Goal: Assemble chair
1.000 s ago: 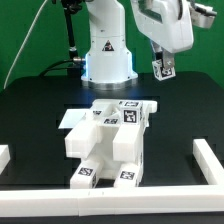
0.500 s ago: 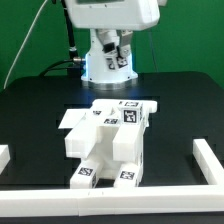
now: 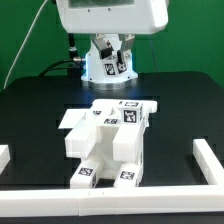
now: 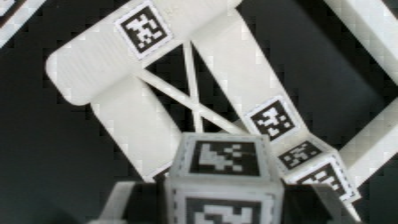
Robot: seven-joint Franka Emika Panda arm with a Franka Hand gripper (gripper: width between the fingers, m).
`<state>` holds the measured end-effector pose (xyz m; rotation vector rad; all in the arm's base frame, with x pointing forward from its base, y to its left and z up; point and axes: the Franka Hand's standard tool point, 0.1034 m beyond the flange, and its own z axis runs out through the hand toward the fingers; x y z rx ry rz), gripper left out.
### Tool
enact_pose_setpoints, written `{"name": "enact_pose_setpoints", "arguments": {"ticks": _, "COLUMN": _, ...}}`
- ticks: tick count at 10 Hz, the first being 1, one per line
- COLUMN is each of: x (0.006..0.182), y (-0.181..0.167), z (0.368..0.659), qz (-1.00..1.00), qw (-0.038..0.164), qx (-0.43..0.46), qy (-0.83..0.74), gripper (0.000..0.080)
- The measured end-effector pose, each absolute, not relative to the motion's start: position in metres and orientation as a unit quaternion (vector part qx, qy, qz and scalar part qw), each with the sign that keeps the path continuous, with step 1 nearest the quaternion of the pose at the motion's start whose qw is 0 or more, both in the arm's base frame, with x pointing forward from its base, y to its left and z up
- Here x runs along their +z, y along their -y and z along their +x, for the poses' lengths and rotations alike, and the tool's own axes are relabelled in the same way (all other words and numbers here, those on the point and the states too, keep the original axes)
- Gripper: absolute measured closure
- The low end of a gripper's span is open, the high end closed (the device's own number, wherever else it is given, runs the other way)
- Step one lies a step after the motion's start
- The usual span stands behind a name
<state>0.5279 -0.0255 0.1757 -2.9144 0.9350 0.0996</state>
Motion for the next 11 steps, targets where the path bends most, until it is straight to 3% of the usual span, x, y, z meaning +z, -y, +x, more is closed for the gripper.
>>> {"name": "enact_pose_setpoints", "arguments": {"ticks": 1, "x": 0.176, "y": 0.048, "z": 0.543, "qz": -0.966, "qw": 0.019, "qx": 0.023, "qy": -0.256, "gripper": 0.0517}}
{"name": "enact_pose_setpoints", "arguments": {"ticks": 3, "x": 0.165, "y": 0.051, "z": 0.563, "qz": -0.977, "qw": -0.004, "qx": -0.001, "qy": -0.213, "gripper": 0.0515}}
{"name": "enact_pose_setpoints", "arguments": {"ticks": 5, "x": 0.153, "y": 0.052, "z": 0.560, "qz": -0.978, "qw": -0.008, "qx": -0.019, "qy": -0.207, "gripper": 0.0515}}
{"name": "enact_pose_setpoints", "arguments": {"ticks": 11, "x": 0.143, "y": 0.045, "z": 0.556, "qz": -0.983, "qw": -0.024, "qx": -0.027, "qy": -0.180, "gripper": 0.0515}}
